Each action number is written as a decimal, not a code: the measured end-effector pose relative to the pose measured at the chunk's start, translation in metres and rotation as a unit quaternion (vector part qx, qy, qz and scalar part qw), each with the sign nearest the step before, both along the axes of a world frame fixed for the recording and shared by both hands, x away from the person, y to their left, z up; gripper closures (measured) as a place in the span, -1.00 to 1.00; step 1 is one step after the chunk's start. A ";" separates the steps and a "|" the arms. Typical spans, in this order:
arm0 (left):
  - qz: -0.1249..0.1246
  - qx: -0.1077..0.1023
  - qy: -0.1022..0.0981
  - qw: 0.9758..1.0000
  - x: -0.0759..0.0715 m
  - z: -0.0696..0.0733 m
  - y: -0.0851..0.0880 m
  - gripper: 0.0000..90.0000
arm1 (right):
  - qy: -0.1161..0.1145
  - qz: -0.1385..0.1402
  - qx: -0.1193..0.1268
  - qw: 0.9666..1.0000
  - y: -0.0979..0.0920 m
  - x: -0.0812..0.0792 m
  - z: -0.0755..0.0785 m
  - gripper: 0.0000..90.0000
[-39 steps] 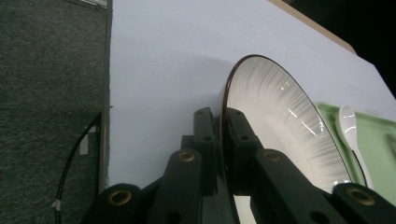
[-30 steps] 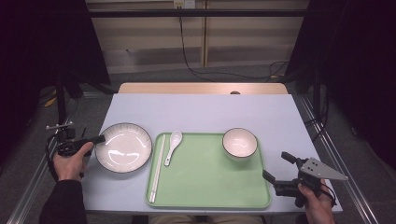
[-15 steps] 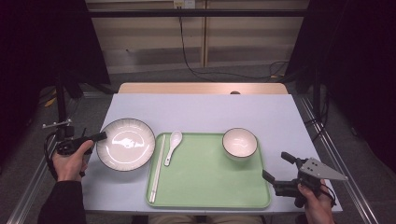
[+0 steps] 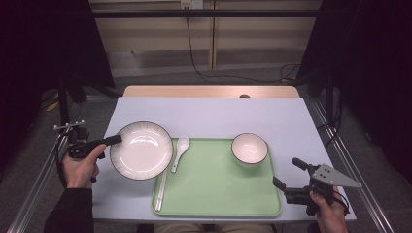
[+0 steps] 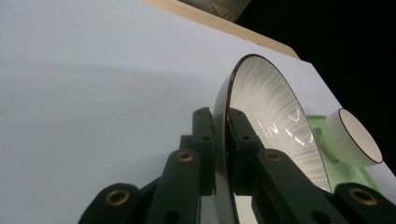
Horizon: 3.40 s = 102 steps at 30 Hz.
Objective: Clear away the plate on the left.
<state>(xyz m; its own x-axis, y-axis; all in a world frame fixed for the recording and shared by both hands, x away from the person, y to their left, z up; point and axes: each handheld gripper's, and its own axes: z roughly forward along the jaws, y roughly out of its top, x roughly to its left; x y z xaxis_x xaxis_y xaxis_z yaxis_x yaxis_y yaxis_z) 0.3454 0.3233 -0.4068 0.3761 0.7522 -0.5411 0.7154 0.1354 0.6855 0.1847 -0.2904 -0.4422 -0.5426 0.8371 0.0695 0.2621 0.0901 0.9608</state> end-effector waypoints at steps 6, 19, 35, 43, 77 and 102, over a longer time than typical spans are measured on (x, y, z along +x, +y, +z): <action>-0.015 0.011 0.000 1.000 0.000 0.001 -0.012 0.86 | -0.002 0.003 0.003 1.000 0.000 0.000 0.001 -0.94; -0.048 0.015 -0.002 0.999 0.001 0.006 -0.048 0.86 | -0.002 0.005 0.005 1.000 0.001 0.001 0.001 -0.94; -0.120 0.016 0.008 0.993 0.010 0.005 -0.104 0.86 | 0.002 0.009 0.004 1.000 0.001 0.001 0.001 -0.94; -0.160 0.014 0.003 0.987 0.009 0.012 -0.132 0.86 | -0.002 0.009 0.003 1.000 0.001 0.001 0.001 -0.94; -0.240 0.052 0.042 0.968 -0.002 -0.030 -0.197 0.85 | 0.000 0.009 0.002 1.000 0.001 0.001 0.000 -0.94; -0.240 0.101 0.029 0.965 0.004 -0.048 -0.199 0.90 | 0.000 0.012 -0.001 1.000 0.002 0.001 0.000 -0.94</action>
<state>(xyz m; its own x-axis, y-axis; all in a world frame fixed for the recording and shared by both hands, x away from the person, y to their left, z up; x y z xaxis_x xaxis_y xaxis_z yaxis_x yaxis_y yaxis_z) 0.3492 0.1243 -0.4549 0.6808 0.5915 -0.4319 0.7003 -0.3528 0.6206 0.1861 -0.2885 -0.4421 -0.5634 0.8234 0.0683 0.2594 0.0978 0.9608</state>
